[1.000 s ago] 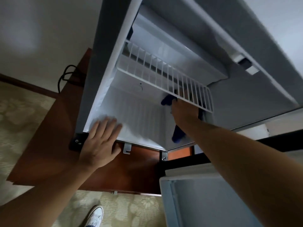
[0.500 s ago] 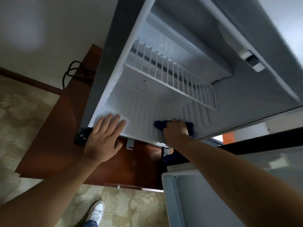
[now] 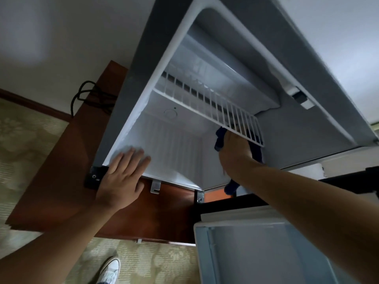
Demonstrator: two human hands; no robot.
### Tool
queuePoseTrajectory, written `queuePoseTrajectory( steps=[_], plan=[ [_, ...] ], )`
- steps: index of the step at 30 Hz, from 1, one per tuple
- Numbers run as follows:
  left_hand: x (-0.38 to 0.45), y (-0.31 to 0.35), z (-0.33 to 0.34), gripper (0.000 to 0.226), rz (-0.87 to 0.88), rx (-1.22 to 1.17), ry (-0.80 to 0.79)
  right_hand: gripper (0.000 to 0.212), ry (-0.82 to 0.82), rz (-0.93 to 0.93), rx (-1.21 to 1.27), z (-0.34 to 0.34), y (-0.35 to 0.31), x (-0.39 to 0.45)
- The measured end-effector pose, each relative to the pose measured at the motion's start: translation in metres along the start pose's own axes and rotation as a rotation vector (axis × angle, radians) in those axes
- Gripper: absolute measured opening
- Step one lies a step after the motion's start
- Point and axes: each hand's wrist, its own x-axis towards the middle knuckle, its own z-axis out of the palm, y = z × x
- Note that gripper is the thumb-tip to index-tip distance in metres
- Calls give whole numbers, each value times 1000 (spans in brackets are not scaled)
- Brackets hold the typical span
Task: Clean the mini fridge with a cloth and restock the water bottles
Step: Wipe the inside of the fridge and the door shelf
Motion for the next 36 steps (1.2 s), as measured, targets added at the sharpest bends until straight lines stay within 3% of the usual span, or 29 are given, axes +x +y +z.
queuePoseTrajectory(
  steps=[2, 3, 4, 6, 7, 8, 9, 11, 13, 17, 23, 25, 29, 31, 36],
  plan=[
    [-1, -1, 1, 80, 2, 7, -3, 63, 134, 33, -63, 19, -12, -12],
    [-1, 0, 1, 80, 6, 2, -1, 66, 126, 86, -57, 22, -16, -24],
    [-2, 1, 1, 80, 5, -9, 4, 66, 231, 34, -93, 37, -18, -15],
    [-2, 2, 1, 80, 0, -25, 16, 61, 324, 12, 34, 41, -11, -15],
    [-1, 1, 1, 80, -1, -28, 18, 58, 311, 10, 211, 37, -5, -11],
    [-1, 2, 1, 80, 0, -30, 19, 55, 369, -67, 208, 36, 3, -2],
    [-1, 2, 2, 80, -1, -29, 20, 52, 296, -44, 309, 27, 6, 4],
    [-1, 2, 4, 79, -3, -23, 16, 43, 340, -73, 442, 18, 6, 20],
    [-1, 5, 4, 80, -7, -32, 23, 34, 388, -95, 423, 14, -1, 36],
    [-1, 4, 6, 82, -22, -19, 8, 37, 432, -152, 215, 21, -44, 71],
    [-2, 1, 6, 83, -20, -11, 11, 45, 290, -35, 42, 58, -116, 61],
    [-2, 0, 4, 82, -18, -9, 10, 44, 285, -6, 138, 65, -128, 48],
    [-2, 4, 0, 81, -9, -9, -14, 27, 292, 20, 435, 73, -134, 26],
    [0, 4, -3, 81, -9, -15, -38, 27, 310, 49, 705, 70, -127, 33],
    [0, 6, -5, 78, -11, -1, -40, 42, 546, 457, 1852, 20, -96, 74]
  ],
)
